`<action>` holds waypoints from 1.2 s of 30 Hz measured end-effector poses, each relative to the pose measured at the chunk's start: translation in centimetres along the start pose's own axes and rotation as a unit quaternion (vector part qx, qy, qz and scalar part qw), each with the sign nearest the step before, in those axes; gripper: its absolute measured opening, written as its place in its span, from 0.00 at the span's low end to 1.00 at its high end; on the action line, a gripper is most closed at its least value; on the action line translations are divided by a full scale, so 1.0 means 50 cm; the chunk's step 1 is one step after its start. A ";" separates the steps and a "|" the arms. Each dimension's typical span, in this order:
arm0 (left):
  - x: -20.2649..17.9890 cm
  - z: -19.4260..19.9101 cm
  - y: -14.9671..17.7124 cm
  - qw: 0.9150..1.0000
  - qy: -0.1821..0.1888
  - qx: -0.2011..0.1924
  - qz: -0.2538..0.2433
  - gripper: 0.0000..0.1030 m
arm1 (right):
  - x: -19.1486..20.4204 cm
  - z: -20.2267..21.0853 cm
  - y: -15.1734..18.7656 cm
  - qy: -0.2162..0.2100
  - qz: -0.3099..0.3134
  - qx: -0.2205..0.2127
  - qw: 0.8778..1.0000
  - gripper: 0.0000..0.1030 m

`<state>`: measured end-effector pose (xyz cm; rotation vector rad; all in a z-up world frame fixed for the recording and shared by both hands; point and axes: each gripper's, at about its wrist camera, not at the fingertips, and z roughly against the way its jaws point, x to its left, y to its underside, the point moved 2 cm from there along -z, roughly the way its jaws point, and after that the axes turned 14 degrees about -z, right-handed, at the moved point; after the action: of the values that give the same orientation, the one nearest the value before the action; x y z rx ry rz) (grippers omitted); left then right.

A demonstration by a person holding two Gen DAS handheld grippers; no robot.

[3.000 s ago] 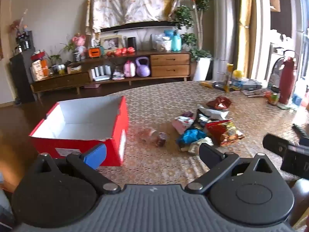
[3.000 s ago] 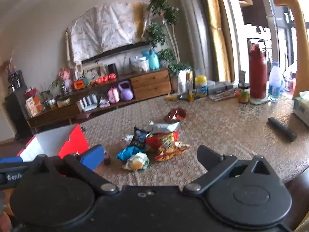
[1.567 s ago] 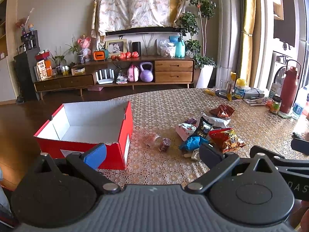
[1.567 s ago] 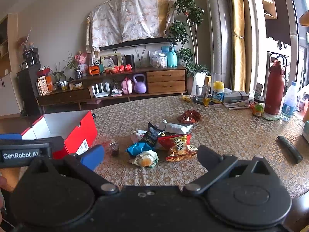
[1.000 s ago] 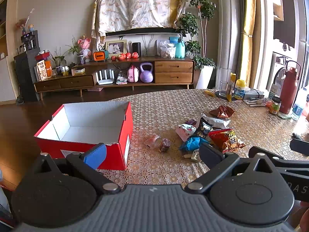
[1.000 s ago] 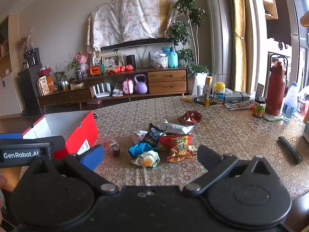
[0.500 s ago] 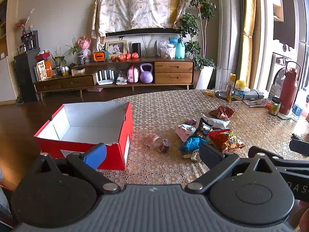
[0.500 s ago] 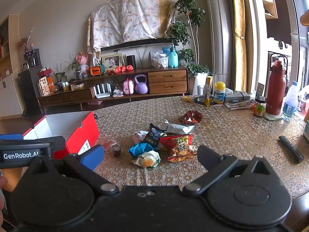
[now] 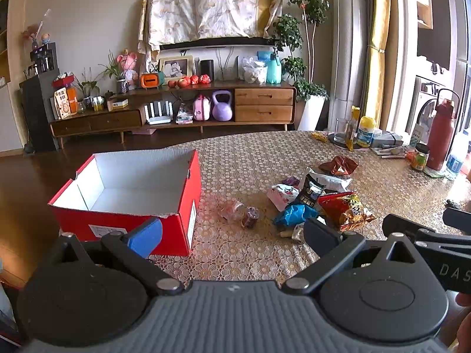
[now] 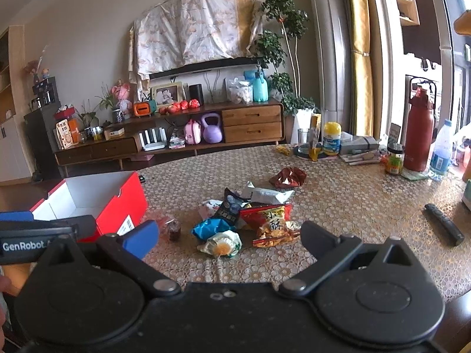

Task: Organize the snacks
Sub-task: 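Grasp the white bun packet with the left gripper while the right grasps the red chip bag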

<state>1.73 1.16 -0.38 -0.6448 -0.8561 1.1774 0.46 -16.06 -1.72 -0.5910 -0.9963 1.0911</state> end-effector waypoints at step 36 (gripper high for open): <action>-0.199 -0.348 0.012 0.984 0.130 0.033 -0.117 0.89 | -0.155 -0.386 -0.050 0.024 0.026 0.134 0.990 0.84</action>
<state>14.65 -8.23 -12.50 -0.6091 -0.6490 0.8837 17.74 -22.87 -11.42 -0.4247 -0.7808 1.2286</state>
